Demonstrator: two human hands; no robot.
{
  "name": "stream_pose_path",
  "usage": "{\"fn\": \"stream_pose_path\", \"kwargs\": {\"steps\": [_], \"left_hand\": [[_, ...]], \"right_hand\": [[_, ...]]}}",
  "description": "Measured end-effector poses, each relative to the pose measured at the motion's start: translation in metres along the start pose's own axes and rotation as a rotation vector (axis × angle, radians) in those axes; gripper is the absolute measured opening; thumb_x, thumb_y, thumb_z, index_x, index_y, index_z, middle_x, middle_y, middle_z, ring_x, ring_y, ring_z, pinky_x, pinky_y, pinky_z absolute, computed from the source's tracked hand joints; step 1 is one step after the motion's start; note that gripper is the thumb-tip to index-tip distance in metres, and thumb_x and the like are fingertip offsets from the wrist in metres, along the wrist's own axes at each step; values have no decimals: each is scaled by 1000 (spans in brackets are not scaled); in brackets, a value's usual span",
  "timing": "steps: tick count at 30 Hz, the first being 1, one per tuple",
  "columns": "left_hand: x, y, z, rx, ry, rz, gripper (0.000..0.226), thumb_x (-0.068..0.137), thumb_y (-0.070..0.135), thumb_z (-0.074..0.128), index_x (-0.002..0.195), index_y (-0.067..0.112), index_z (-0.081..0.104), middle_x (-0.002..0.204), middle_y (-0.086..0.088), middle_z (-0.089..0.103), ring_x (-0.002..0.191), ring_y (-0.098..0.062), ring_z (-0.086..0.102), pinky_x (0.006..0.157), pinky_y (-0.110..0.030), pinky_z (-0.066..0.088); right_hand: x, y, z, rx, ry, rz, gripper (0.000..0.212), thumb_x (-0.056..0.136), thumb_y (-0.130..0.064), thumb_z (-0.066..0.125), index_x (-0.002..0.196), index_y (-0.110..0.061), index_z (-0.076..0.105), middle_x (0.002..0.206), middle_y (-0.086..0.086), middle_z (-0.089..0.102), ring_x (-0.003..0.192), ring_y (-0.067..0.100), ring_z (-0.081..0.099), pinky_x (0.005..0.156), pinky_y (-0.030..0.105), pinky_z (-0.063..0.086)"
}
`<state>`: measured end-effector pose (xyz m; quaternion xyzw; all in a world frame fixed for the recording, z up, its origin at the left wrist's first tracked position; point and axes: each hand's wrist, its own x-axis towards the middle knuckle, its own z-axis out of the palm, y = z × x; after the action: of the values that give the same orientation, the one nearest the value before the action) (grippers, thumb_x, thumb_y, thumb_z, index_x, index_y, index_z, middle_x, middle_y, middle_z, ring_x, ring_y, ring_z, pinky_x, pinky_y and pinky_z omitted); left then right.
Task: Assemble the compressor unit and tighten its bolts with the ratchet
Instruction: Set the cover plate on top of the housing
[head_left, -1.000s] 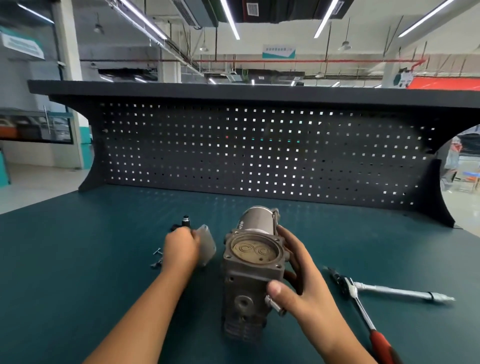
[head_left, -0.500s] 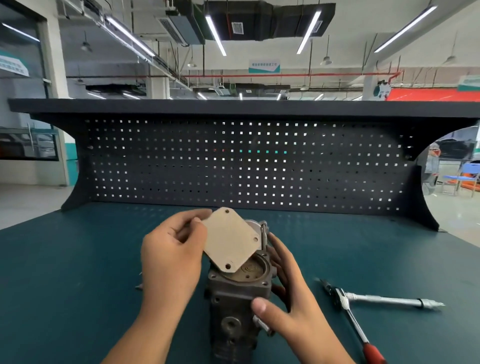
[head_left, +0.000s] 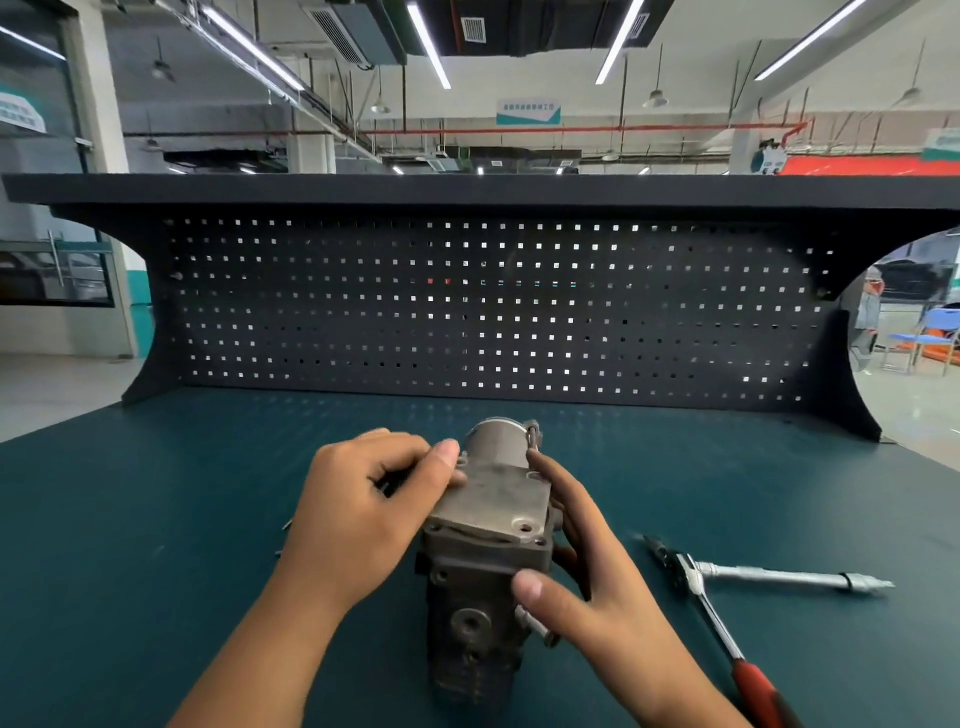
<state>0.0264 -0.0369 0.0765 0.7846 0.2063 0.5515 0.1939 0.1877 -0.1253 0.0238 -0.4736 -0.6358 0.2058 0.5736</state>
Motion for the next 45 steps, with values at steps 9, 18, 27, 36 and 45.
{"fn": "stream_pose_path", "kwargs": {"steps": [9,18,27,36,45], "left_hand": [[2,-25,-21,-476,-645,-268,81,62,50,78,132,20,50,135,3,55,126,-16,49,102,-33,41],[3,-28,-22,-472,-615,-305,95,48,61,84,126,16,55,126,-2,61,120,-18,54,90,-26,48],[1,-22,-17,-499,-599,-334,96,44,60,85,122,13,54,118,-3,62,113,-17,58,82,-24,50],[0,-23,-20,-451,-613,-355,93,44,57,86,123,20,54,120,3,62,116,-12,56,86,-23,47],[-5,-21,-15,-463,-590,-405,85,47,45,85,122,22,53,119,4,62,112,-13,59,84,-22,47]], "right_hand": [[0,-1,1,66,5,13,92,60,-66,70,140,-35,36,140,-4,46,128,12,47,106,45,39],[0,2,1,80,11,24,82,67,-53,67,141,-38,35,141,-6,46,129,12,47,106,46,39],[-1,3,1,90,10,32,77,68,-53,66,138,-39,38,141,-6,46,129,12,47,107,46,38],[0,-1,1,152,54,50,71,62,-56,70,128,-38,50,132,-8,55,122,8,53,104,43,42],[0,1,-1,163,64,14,67,64,-49,66,128,-32,51,127,-6,60,116,9,57,94,28,47]]}}
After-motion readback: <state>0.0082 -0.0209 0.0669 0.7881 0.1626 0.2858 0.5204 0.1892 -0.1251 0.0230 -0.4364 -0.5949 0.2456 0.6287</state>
